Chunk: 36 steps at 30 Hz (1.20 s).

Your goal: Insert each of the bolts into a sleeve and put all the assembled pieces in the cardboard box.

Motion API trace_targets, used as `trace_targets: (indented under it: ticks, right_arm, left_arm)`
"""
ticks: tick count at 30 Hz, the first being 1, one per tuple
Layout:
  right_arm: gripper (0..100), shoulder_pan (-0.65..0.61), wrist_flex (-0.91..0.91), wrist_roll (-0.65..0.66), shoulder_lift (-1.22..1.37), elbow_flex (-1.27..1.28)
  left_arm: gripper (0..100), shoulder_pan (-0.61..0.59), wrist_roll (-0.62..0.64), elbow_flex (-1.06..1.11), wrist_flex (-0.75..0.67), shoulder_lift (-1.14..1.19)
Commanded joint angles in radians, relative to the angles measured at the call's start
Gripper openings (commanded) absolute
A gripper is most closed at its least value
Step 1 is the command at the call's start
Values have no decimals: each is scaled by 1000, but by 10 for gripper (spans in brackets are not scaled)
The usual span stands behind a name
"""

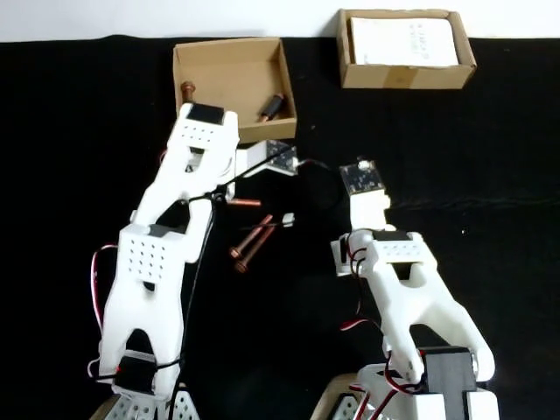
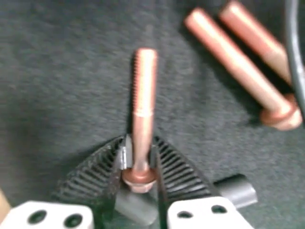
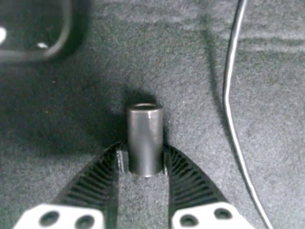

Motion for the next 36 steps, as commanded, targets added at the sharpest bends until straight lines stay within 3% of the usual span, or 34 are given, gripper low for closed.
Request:
trace_targets:
  ticks: [1, 3, 7, 12, 16, 23, 26, 28, 36]
  right_arm:
    - [8, 24, -25, -9, -8, -2]
    - [8, 24, -25, -9, -8, -2]
    - [8, 24, -25, -9, -8, -2]
    - [8, 24, -25, -9, -8, -2]
    - [8, 25, -25, -9, -8, -2]
    - [8, 25, -25, -9, -13, -2]
    - [8, 25, -25, -9, -13, -2]
    - [8, 25, -25, -9, -15, -2]
    - [8, 25, -25, -9, -15, -2]
  left_arm:
    - [133, 19, 5, -107, -2, 18]
    - [161, 19, 9, -150, 34, 21]
    - [216, 13, 149, -251, 120, 19]
    - [228, 15, 486, -341, 152, -2]
    - [228, 10, 939, -283, 153, -102]
    - [228, 4, 1852, 53, 152, -325]
    - [228, 2, 2174, 139, 147, -346]
    - [228, 2, 2294, 165, 147, -323]
    - [228, 2, 2561, 76, 74, -176]
